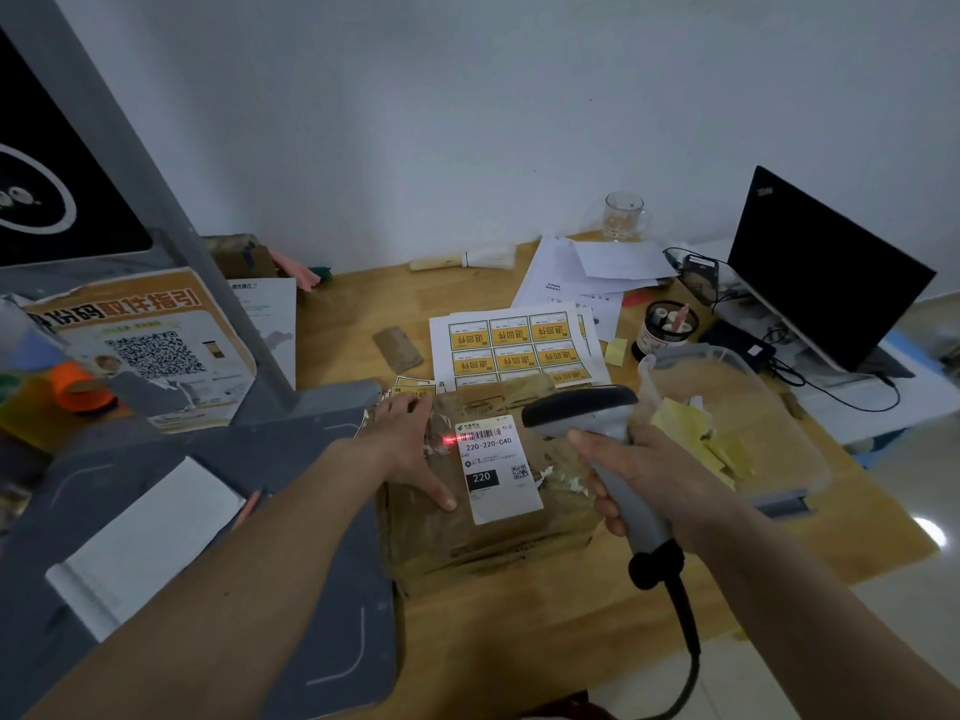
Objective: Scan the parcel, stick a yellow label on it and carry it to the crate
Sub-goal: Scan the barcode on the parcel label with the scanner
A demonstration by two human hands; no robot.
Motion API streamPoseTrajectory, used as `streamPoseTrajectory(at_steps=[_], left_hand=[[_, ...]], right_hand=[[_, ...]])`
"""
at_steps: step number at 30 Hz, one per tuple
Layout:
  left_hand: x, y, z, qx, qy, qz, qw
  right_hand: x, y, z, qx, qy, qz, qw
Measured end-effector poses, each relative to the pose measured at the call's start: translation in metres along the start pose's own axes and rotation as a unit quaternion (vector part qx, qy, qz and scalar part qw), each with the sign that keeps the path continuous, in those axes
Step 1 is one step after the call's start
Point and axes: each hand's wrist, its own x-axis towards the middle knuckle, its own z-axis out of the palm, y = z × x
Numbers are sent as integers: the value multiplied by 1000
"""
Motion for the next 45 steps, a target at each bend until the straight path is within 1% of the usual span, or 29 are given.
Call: streamPoseTrajectory(at_steps=[2,3,4,5,7,8,9,10,12,16,19,23,25,30,33,36,40,45], left_hand=[[0,2,-1,6,-3,-6,1000],[1,4,-2,-4,9,-12,1000],[2,7,-4,-25,42,-20,999],[4,11,-5,-49,96,-29,994],[7,21,-7,-97,223,-38,969],[9,26,-9,-125,270,-35,954],[10,31,-9,-154,294,-28,943],[11,36,-10,-179,301,-19,936],[14,43,-7,-201,296,-15,934],[23,49,0,-225,279,-41,933],[27,59,1,-206,283,-74,934],[30,74,7,-205,273,-109,934],[31,77,11,-221,268,-131,928],[32,75,20,-267,299,-135,906],[25,74,22,-259,307,-149,903],[19,72,25,-259,311,-168,899],[18,66,30,-262,321,-156,897],[24,63,27,-288,329,-139,889]], right_hand=[[5,2,1,12,13,12,1000],[8,3,0,15,24,16,999],[12,4,-1,16,36,16,999],[17,6,-2,16,48,16,999],[26,9,-6,18,73,17,997],[31,11,-9,19,85,21,996],[37,14,-13,16,96,26,995],[43,16,-17,7,101,31,994],[55,19,-27,-19,107,35,993],[79,27,-47,-74,99,16,992],[101,33,-54,-86,119,20,989],[135,43,-61,-134,144,48,979],[148,47,-64,-166,141,66,974],[180,68,-61,-217,122,105,963],[192,78,-59,-208,119,131,962],[194,83,-57,-222,127,118,960],[197,93,-57,-218,105,130,962],[195,87,-58,-222,114,121,961]])
